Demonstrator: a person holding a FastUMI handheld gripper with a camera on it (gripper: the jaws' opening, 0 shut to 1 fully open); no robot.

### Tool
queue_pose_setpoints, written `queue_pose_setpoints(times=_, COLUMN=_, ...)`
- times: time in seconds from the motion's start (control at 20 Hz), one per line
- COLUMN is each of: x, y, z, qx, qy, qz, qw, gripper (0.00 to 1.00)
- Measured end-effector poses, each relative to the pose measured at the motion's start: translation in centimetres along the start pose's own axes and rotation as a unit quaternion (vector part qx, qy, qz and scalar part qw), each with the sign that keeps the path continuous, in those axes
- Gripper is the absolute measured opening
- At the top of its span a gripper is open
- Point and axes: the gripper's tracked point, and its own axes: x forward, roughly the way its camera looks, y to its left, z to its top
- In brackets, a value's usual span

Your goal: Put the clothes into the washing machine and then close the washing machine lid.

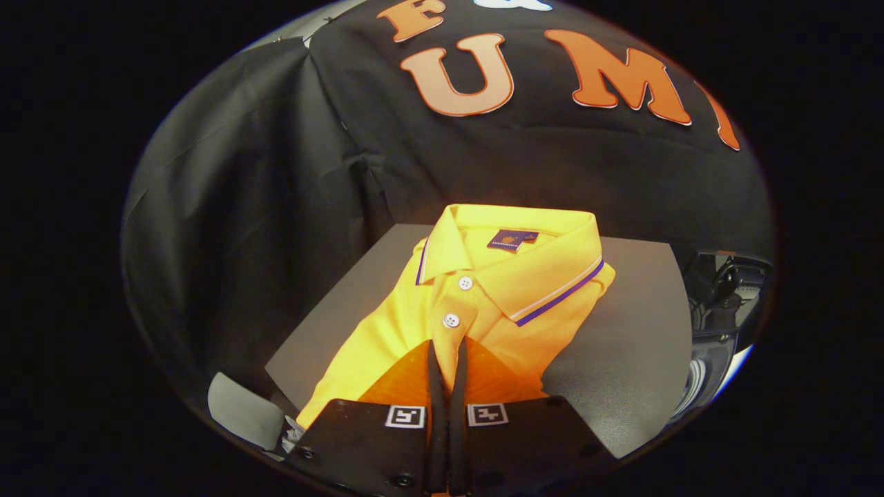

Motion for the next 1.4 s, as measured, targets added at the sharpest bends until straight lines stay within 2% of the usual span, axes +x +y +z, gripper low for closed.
queue_pose_setpoints(times=0.2, x=-0.4, y=-0.2, z=1.2, qx=0.024, qy=-0.089, qz=0.008, qw=0.996, gripper=0.08)
queue_pose_setpoints(times=0.55, x=-6.1, y=2.6, z=4.3, qx=-0.034, qy=-0.244, qz=0.032, qw=0.969, gripper=0.08)
queue_pose_setpoints(times=0.9, x=-11.5, y=5.6, z=7.1, qx=-0.078, qy=-0.296, qz=0.038, qw=0.951, gripper=0.08)
queue_pose_setpoints(times=1.4, x=-18.7, y=4.9, z=10.0, qx=-0.084, qy=-0.351, qz=-0.01, qw=0.933, gripper=0.08)
